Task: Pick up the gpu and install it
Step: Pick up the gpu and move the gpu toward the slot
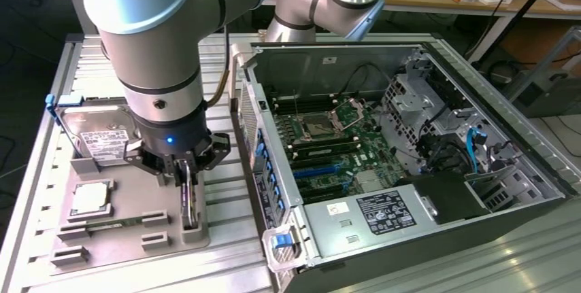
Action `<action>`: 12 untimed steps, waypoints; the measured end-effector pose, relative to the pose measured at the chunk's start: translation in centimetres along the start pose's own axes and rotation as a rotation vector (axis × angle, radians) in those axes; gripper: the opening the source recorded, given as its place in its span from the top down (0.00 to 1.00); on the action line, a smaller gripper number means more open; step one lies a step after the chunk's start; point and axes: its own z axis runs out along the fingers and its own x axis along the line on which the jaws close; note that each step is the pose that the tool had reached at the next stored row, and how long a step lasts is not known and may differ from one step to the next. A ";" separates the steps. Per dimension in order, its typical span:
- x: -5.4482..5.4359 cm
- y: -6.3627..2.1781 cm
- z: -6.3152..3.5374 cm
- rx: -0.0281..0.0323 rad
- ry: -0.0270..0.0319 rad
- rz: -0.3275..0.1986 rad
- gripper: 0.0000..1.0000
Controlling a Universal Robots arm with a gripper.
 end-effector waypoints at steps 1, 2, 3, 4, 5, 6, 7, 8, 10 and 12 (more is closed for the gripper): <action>0.0 0.00 -0.04 -0.0001 -0.0001 0.000 0.73; 0.0 0.01 -0.11 -0.0001 -0.0001 0.000 0.73; 0.0 0.01 -0.16 0.0000 0.0000 0.000 0.73; 0.0 0.01 -0.19 -0.0001 0.0000 0.000 0.73; 0.0 0.01 -0.25 0.0000 0.0001 0.000 0.73; 0.0 0.01 -0.28 0.0000 0.0000 0.000 0.73; 0.0 0.01 -0.30 -0.0001 0.0000 0.000 0.73; 0.0 0.02 -0.34 0.0000 0.0000 0.000 0.73; 0.0 0.02 -0.42 0.0001 0.0001 0.000 0.73; 0.0 0.02 -0.48 -0.0001 0.0000 0.000 0.73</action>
